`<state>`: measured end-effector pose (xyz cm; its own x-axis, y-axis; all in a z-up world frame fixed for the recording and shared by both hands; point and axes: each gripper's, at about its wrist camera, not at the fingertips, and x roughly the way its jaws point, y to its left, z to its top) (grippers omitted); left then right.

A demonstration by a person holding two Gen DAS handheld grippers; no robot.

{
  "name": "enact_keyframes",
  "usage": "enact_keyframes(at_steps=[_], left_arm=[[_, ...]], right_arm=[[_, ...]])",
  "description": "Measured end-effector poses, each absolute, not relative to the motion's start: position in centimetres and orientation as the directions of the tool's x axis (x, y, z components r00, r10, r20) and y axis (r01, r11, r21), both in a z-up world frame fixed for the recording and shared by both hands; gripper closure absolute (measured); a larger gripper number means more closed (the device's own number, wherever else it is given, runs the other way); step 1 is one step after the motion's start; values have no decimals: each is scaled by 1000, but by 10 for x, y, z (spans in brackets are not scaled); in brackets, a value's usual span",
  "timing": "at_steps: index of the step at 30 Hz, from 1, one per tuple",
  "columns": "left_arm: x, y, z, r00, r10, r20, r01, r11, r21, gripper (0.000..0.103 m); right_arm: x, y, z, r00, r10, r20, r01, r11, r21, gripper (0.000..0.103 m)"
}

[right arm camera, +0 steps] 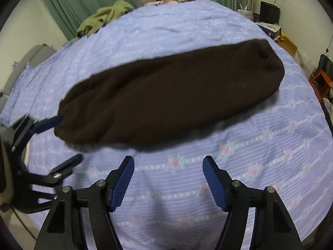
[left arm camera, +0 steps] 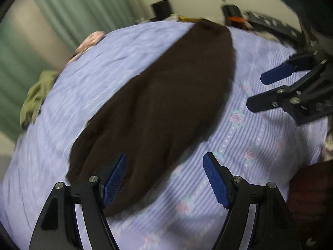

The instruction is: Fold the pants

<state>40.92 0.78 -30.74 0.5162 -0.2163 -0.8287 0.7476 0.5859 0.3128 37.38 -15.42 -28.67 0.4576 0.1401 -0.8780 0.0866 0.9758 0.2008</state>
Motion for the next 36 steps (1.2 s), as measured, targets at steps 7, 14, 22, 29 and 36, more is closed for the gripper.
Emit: enact_keyframes(at_steps=[7, 14, 22, 29, 36], left_arm=[[407, -48, -340, 591, -227, -774, 793, 343, 504, 34], [414, -69, -364, 519, -216, -827, 851, 223, 476, 67], [525, -33, -318, 151, -401, -904, 786, 604, -136, 89], [589, -1, -324, 33, -519, -854, 615, 684, -392, 89], [600, 7, -334, 19, -548, -836, 567, 695, -443, 89]], right_arm=[[367, -167, -304, 413, 154, -897, 116, 969, 220, 41], [369, -178, -316, 387, 161, -908, 134, 964, 228, 50], [385, -190, -305, 442, 241, -864, 99, 944, 314, 58], [435, -179, -286, 507, 374, -776, -55, 913, 405, 59], [486, -155, -298, 433, 474, -767, -212, 880, 425, 59]])
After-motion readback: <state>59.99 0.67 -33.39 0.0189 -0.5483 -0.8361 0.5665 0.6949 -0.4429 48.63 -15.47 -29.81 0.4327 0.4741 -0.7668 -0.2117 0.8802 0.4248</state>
